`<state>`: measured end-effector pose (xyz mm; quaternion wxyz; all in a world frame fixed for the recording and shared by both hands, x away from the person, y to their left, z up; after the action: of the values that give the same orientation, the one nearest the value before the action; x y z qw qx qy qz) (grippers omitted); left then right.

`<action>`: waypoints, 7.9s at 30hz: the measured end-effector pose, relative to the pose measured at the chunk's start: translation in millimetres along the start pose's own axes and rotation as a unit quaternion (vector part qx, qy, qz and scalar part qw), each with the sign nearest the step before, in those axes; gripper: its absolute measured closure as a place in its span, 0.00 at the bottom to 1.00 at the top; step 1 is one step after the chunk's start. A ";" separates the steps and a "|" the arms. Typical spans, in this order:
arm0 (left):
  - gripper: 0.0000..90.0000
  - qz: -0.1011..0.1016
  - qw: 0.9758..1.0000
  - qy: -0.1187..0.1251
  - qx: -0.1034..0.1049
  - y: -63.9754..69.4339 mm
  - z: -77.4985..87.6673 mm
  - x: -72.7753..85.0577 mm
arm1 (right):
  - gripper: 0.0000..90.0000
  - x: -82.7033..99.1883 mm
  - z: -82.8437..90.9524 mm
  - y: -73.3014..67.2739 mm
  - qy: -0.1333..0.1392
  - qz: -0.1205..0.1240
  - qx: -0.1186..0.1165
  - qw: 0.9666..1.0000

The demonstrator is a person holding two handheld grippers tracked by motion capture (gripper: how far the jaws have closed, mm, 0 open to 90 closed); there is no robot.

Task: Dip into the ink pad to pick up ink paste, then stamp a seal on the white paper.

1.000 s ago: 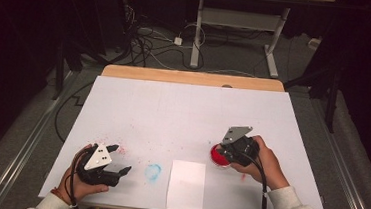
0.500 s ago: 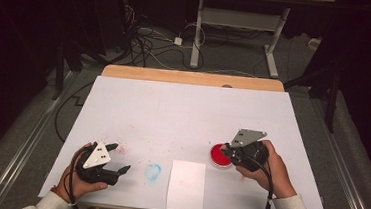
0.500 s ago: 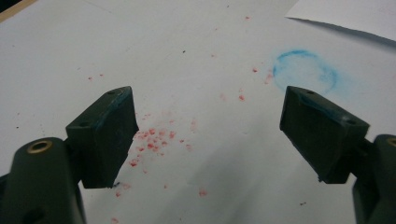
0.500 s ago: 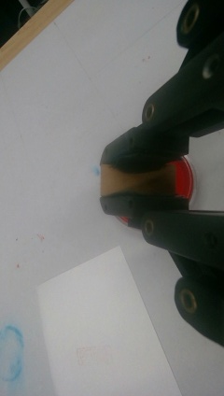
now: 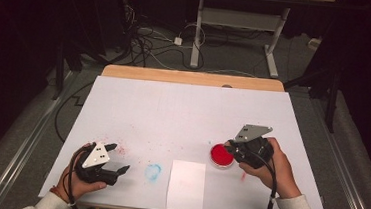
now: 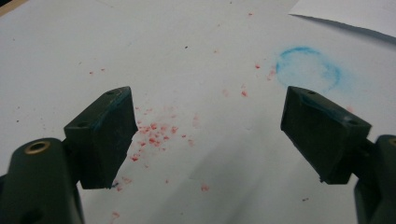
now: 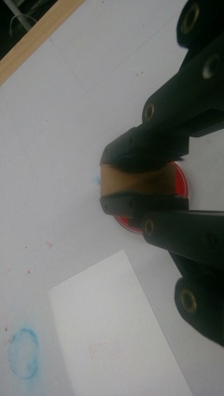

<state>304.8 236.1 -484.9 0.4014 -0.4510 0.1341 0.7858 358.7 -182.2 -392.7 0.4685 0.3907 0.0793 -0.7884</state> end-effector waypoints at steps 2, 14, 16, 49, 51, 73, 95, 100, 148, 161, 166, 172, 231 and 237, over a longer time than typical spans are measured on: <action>0.20 -0.003 1.000 -0.002 -0.001 0.3 -0.5 -1.0 | 0.85 -2.7 0.3 1.3 -0.006 0.001 0.002 1.000; 0.20 -0.009 1.000 -0.006 0.000 2.6 0.3 -0.6 | 0.85 -7.2 -38.7 4.3 -0.090 -0.004 -0.019 0.996; 0.19 -0.008 1.000 -0.007 0.000 2.7 0.4 -0.3 | 0.85 -1.8 -47.9 4.9 -0.105 -0.009 -0.022 0.994; 0.20 -0.013 1.000 -0.024 0.003 6.3 -3.8 0.7 | 0.85 25.9 -74.9 4.6 -0.100 -0.052 -0.033 0.993; 0.20 -0.012 1.000 -0.024 0.003 6.3 -3.4 0.5 | 0.85 26.3 -74.9 4.5 -0.099 -0.052 -0.033 0.993; 0.20 -0.015 0.999 -0.029 0.005 6.7 -4.5 0.7 | 0.85 29.5 -75.2 5.1 -0.088 -0.051 -0.038 0.994; 0.20 -0.013 1.000 -0.027 0.003 5.4 -5.1 0.6 | 0.85 3.9 -27.4 6.7 -0.007 -0.032 -0.015 0.999; 0.20 -0.013 1.000 -0.027 0.004 5.5 -5.2 0.8 | 0.85 -3.4 -12.3 6.1 0.013 -0.032 -0.012 0.999; 0.20 -0.013 0.999 -0.034 0.008 6.0 -6.8 1.5 | 0.85 28.4 -70.5 7.3 -0.092 -0.052 -0.047 0.993; 0.20 -0.014 0.999 -0.033 0.008 6.2 -6.4 1.7 | 0.85 29.0 -72.6 5.1 -0.097 -0.039 -0.044 0.994; 0.21 -0.009 0.999 -0.032 0.008 4.6 -6.6 2.1 | 0.85 29.7 -73.0 5.1 -0.094 -0.040 -0.044 0.994; 0.21 -0.007 0.999 -0.031 0.009 3.4 -6.0 2.6 | 0.85 30.4 -73.1 5.0 -0.093 -0.045 -0.044 0.994; 0.21 -0.013 0.999 -0.042 0.009 6.5 -7.0 2.8 | 0.85 8.7 -28.7 4.9 0.013 -0.052 -0.023 0.998; 0.21 -0.015 0.999 -0.045 0.008 6.8 -7.4 3.1 | 0.85 2.7 -19.7 0.5 0.027 -0.045 -0.021 0.998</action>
<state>303.3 229.1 -492.5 0.4225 -0.4136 0.1157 0.7981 369.1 -174.6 -407.9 0.4381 0.3982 0.1262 -0.7960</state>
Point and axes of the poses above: each handheld gripper's, and its own axes: z roughly backward along the jaws, x roughly out of its underside, y roughly to its right, the point moved 2 cm from there along -z, roughly forward along the jaws, and after that the axes turned 5 degrees about y, right-handed, at the moved point
